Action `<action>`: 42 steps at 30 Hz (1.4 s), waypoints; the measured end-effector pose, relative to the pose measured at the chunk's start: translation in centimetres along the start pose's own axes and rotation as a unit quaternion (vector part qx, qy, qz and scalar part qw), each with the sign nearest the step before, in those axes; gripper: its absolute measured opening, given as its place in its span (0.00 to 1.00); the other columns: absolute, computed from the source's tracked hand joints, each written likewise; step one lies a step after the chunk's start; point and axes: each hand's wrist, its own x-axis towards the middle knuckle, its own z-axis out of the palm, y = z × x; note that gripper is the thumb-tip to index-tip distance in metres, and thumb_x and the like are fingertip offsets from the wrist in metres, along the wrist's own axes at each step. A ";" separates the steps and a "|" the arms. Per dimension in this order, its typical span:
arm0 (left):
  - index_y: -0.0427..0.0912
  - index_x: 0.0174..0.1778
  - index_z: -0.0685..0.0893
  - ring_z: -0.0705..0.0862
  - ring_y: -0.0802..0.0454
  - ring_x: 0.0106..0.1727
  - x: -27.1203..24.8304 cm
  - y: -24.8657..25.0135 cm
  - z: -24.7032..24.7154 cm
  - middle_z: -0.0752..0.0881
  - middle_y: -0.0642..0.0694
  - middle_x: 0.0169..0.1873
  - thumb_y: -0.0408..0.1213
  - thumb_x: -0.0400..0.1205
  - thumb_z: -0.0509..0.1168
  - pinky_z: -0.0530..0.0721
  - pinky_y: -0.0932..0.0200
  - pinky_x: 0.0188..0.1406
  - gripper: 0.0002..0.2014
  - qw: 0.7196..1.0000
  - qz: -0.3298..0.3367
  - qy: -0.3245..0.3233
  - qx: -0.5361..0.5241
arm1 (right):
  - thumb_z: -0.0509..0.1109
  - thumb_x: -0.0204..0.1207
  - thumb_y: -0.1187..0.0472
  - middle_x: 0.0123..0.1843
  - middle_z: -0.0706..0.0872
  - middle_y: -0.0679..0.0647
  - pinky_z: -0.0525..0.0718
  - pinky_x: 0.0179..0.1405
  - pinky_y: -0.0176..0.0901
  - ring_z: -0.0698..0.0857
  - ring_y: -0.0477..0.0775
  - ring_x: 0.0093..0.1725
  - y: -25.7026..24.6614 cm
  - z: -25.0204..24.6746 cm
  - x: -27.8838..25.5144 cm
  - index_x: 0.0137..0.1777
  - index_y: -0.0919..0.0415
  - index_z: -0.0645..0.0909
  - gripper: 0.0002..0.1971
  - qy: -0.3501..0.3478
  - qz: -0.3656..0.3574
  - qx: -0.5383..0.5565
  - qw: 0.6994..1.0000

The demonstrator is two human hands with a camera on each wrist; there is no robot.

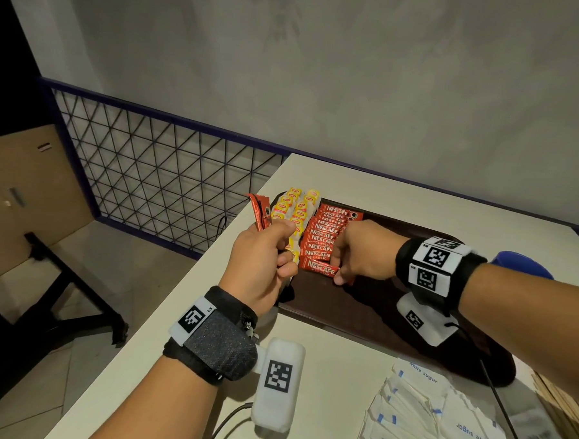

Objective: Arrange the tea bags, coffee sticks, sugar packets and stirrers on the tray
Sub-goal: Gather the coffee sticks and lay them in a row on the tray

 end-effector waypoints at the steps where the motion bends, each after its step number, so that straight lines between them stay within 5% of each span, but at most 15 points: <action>1: 0.42 0.43 0.73 0.61 0.56 0.24 0.0 0.0 0.0 0.66 0.50 0.28 0.27 0.86 0.64 0.58 0.64 0.19 0.09 1.000 0.000 0.000 -0.001 | 0.87 0.70 0.55 0.43 0.93 0.46 0.87 0.55 0.40 0.91 0.46 0.47 0.2 -0.1 0.1 0.51 0.57 0.92 0.13 0.010 0.003 0.016 1.000; 6: 0.42 0.42 0.73 0.60 0.56 0.25 -0.1 0.1 0.0 0.66 0.50 0.28 0.26 0.86 0.64 0.56 0.63 0.21 0.10 1.000 0.002 -0.003 0.000 | 0.88 0.68 0.55 0.36 0.88 0.40 0.78 0.40 0.32 0.84 0.37 0.37 0.4 -0.4 0.9 0.48 0.53 0.90 0.12 0.053 0.011 0.043 0.998; 14: 0.42 0.41 0.74 0.60 0.56 0.24 0.0 0.1 0.0 0.66 0.50 0.28 0.27 0.86 0.64 0.57 0.64 0.20 0.10 1.000 0.002 -0.001 0.002 | 0.88 0.68 0.55 0.46 0.94 0.47 0.86 0.59 0.43 0.90 0.46 0.50 0.8 -0.4 1.8 0.51 0.58 0.92 0.13 0.077 0.026 0.033 0.996; 31: 0.41 0.43 0.74 0.61 0.56 0.23 -0.3 0.3 0.2 0.66 0.49 0.28 0.26 0.86 0.64 0.58 0.64 0.18 0.09 1.000 -0.001 0.008 0.000 | 0.89 0.66 0.53 0.47 0.93 0.45 0.87 0.59 0.43 0.89 0.46 0.51 0.7 -0.1 2.2 0.48 0.54 0.93 0.13 0.071 0.049 0.029 0.996; 37: 0.38 0.49 0.76 0.62 0.55 0.25 -0.5 0.4 0.3 0.66 0.48 0.30 0.24 0.85 0.60 0.59 0.64 0.19 0.05 1.000 -0.006 0.008 -0.017 | 0.87 0.69 0.51 0.43 0.91 0.45 0.80 0.42 0.36 0.87 0.43 0.46 0.9 -0.3 1.7 0.44 0.54 0.93 0.10 0.090 0.047 0.060 0.993; 42: 0.28 0.62 0.82 0.69 0.52 0.28 -0.8 0.3 0.3 0.73 0.44 0.33 0.21 0.79 0.51 0.68 0.60 0.21 0.20 0.998 -0.046 -0.028 -0.037 | 0.80 0.78 0.47 0.42 0.91 0.43 0.82 0.44 0.40 0.87 0.43 0.44 0.2 -1.6 -1.1 0.47 0.51 0.90 0.08 0.161 0.031 0.154 0.974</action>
